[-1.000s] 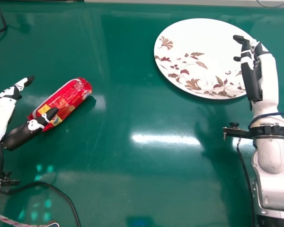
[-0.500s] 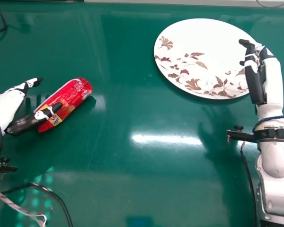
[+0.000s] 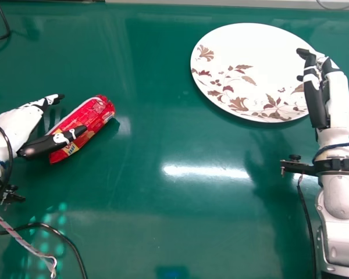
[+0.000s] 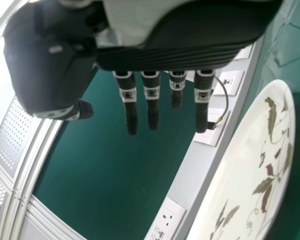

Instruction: Pick up biscuit and place it in the plate

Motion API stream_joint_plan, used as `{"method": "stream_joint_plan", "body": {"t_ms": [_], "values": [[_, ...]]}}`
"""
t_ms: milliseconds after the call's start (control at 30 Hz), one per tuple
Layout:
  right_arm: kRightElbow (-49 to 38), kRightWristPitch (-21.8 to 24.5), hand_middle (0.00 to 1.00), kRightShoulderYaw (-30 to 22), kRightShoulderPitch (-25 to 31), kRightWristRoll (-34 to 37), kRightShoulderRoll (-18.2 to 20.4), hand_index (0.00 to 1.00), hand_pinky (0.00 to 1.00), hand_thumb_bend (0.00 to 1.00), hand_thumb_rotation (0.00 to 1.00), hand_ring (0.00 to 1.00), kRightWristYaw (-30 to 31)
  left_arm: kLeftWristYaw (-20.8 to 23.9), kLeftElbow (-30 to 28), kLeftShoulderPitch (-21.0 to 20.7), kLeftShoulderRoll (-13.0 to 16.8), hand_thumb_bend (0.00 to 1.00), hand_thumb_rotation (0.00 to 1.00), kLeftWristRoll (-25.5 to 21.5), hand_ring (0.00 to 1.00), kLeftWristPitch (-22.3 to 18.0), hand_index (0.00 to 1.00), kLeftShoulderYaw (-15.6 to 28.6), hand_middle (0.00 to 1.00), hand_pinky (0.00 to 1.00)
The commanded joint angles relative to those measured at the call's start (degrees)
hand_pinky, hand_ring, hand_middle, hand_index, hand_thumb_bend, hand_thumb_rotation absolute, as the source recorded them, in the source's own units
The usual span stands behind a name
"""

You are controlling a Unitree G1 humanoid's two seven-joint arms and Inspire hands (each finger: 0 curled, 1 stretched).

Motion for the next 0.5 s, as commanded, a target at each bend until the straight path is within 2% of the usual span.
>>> {"method": "stream_joint_plan", "body": {"t_ms": [0, 133, 267, 467], "values": [[-0.8, -0.1, 0.86, -0.6, 1.1, 0.2, -0.5, 0.81, 0.71, 0.53, 0.4, 0.82, 0.1, -3.3, 1.5, 1.2, 0.0, 1.0, 0.48, -1.5, 0.97, 0.3, 1.0, -2.8, 0.96, 0.86], [-0.8, -0.6, 0.86, -0.7, 1.2, 0.5, -0.7, 0.81, 0.72, 0.52, 0.39, 0.82, 0.3, -4.1, 3.1, 0.2, 1.1, 1.0, 0.49, -1.4, 0.97, 0.4, 1.0, -4.1, 0.96, 0.87], [-1.4, 0.0, 0.85, -0.7, 1.5, 0.4, -0.4, 0.81, 0.72, 0.53, 0.42, 0.82, 0.2, -3.9, 4.5, -0.5, 1.7, 1.0, 0.5, -1.3, 0.97, 0.3, 1.0, -5.4, 0.96, 0.88], [-2.2, 0.6, 0.86, -0.8, 2.0, 0.8, -0.4, 0.81, 0.73, 0.53, 0.43, 0.83, 0.5, -6.4, 4.5, -0.5, 3.1, 1.0, 0.5, 0.5, 0.96, 2.9, 1.0, -8.6, 0.95, 0.88]]}}
